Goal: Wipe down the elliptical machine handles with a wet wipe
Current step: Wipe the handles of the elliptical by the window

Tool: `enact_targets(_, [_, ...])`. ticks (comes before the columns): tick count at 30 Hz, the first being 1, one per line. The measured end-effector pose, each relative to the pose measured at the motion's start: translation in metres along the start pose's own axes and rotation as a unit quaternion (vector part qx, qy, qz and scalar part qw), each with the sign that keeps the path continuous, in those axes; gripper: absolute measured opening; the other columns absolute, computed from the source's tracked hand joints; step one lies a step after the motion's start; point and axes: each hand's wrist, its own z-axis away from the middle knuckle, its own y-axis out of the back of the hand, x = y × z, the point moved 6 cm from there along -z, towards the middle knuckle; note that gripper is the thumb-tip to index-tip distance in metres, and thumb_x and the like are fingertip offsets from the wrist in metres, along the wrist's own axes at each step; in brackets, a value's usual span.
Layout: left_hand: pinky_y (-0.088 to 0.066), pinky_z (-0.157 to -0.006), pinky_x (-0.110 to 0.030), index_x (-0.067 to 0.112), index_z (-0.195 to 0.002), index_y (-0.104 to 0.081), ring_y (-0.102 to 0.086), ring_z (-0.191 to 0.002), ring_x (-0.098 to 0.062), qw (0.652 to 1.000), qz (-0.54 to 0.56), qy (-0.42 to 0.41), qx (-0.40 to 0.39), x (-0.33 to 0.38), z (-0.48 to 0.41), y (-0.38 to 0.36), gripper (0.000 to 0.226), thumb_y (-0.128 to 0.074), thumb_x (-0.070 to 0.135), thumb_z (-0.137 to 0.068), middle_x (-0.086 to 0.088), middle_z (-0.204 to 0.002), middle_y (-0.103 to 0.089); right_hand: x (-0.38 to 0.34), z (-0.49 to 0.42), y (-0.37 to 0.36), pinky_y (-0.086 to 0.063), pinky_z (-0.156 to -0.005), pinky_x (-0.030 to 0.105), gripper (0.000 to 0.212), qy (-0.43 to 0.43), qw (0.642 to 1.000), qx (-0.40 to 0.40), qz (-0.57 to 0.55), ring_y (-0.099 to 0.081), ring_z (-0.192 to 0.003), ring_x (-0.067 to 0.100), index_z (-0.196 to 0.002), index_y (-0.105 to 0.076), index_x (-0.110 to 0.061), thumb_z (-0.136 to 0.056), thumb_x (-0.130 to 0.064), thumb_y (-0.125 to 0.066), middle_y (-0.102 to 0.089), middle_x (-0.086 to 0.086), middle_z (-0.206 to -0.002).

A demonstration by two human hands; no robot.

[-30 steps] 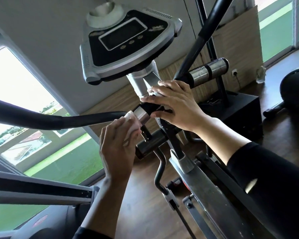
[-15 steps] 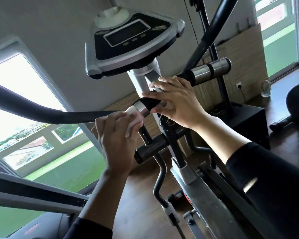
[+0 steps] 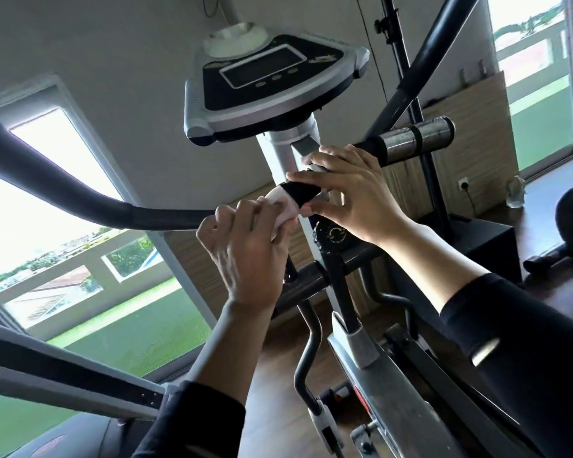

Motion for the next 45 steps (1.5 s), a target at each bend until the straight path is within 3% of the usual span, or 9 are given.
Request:
enact_targets(8, [-0.033, -0.079, -0.034, 0.022, -0.103, -0.06, -0.047, -0.084, -0.019, 0.995, 0.05, -0.071, 0.054, -0.034, 0.03, 0.026, 0.041, -0.084, 0.025, -0.071, -0.003, -0.091, -0.069, 0.0, 0.0, 0.002, -0.018, -0.113, 0.038, 0.051, -0.009, 1.0, -0.011, -0.012, -0.042, -0.134, 0.022, -0.126, -0.06, -0.035, -0.083, -0.06, -0.05, -0.057, -0.002, -0.135])
enact_targets(13, [-0.047, -0.081, -0.038, 0.018, -0.108, -0.063, -0.056, -0.09, -0.021, 0.986, 0.158, -0.049, 0.028, -0.044, 0.028, 0.025, 0.036, -0.08, 0.02, -0.076, -0.01, -0.102, -0.071, 0.001, 0.0, 0.002, -0.022, -0.114, 0.045, 0.048, -0.017, 0.999, -0.02, -0.024, -0.041, -0.135, 0.02, -0.127, -0.059, -0.035, -0.084, -0.056, -0.054, -0.056, -0.004, -0.136])
enact_targets(22, [-0.052, -0.089, -0.049, 0.013, -0.117, -0.063, -0.062, -0.108, -0.027, 0.981, 0.193, -0.023, -0.027, -0.054, 0.039, 0.03, 0.035, -0.072, 0.012, -0.083, -0.011, -0.123, -0.064, -0.002, -0.001, 0.005, -0.021, -0.116, 0.047, 0.049, -0.045, 0.997, -0.049, -0.03, -0.039, -0.136, 0.023, -0.127, -0.06, -0.034, -0.084, -0.055, -0.052, -0.055, -0.004, -0.137])
enact_targets(25, [-0.055, -0.088, -0.044, 0.012, -0.116, -0.068, -0.065, -0.104, -0.021, 0.968, 0.224, 0.069, -0.087, -0.055, 0.017, 0.027, 0.035, -0.075, 0.013, -0.081, -0.009, -0.117, -0.067, -0.003, -0.001, 0.004, -0.018, -0.118, 0.042, 0.049, -0.06, 0.996, -0.064, -0.033, -0.036, -0.138, 0.021, -0.129, -0.057, -0.037, -0.085, -0.057, -0.051, -0.054, -0.005, -0.138])
enact_targets(28, [-0.048, -0.078, -0.005, 0.021, -0.118, -0.064, -0.069, -0.084, -0.009, 0.93, 0.269, 0.153, -0.197, -0.052, -0.01, 0.016, 0.034, -0.072, 0.023, -0.085, -0.001, -0.102, -0.073, -0.004, -0.002, 0.004, -0.016, -0.118, 0.041, 0.05, -0.075, 0.994, -0.08, -0.022, -0.034, -0.139, 0.02, -0.13, -0.056, -0.037, -0.087, -0.06, -0.046, -0.053, -0.003, -0.14])
enact_targets(30, [-0.041, -0.067, 0.003, 0.025, -0.118, -0.065, -0.063, -0.074, 0.007, 0.913, 0.268, 0.167, -0.259, -0.05, -0.019, 0.01, 0.032, -0.068, 0.03, -0.087, 0.004, -0.098, -0.074, -0.005, -0.003, 0.006, -0.015, -0.118, 0.04, 0.05, -0.088, 0.992, -0.087, -0.022, -0.033, -0.14, 0.019, -0.129, -0.056, -0.037, -0.087, -0.061, -0.044, -0.052, -0.001, -0.141])
enact_targets(36, [-0.037, -0.056, -0.002, 0.033, -0.112, -0.07, -0.056, -0.063, 0.011, 0.872, 0.259, 0.232, -0.344, -0.064, -0.023, 0.008, 0.028, -0.068, 0.041, -0.085, 0.01, -0.092, -0.075, -0.011, -0.003, 0.008, -0.016, -0.118, 0.043, 0.049, -0.107, 0.99, -0.085, -0.037, -0.03, -0.139, 0.018, -0.129, -0.058, -0.033, -0.089, -0.059, -0.044, -0.053, 0.002, -0.139])
enact_targets(41, [-0.045, -0.072, -0.024, 0.041, -0.108, -0.07, -0.066, -0.091, -0.01, 0.832, 0.278, 0.278, -0.392, -0.044, -0.039, -0.016, 0.028, -0.063, 0.053, -0.084, 0.01, -0.096, -0.075, -0.011, -0.006, 0.009, -0.026, -0.114, 0.053, 0.05, -0.114, 0.988, -0.094, -0.034, -0.033, -0.138, 0.02, -0.129, -0.059, -0.032, -0.088, -0.058, -0.046, -0.054, 0.004, -0.138])
enact_targets(45, [-0.041, -0.066, -0.016, 0.044, -0.106, -0.07, -0.065, -0.081, -0.005, 0.856, 0.26, 0.261, -0.363, -0.059, -0.029, 0.001, 0.028, -0.062, 0.055, -0.081, 0.009, -0.082, -0.074, -0.012, -0.006, 0.01, -0.028, -0.112, 0.055, 0.051, -0.108, 0.989, -0.085, -0.051, -0.035, -0.135, 0.021, -0.126, -0.061, -0.029, -0.089, -0.06, -0.044, -0.056, 0.004, -0.136])
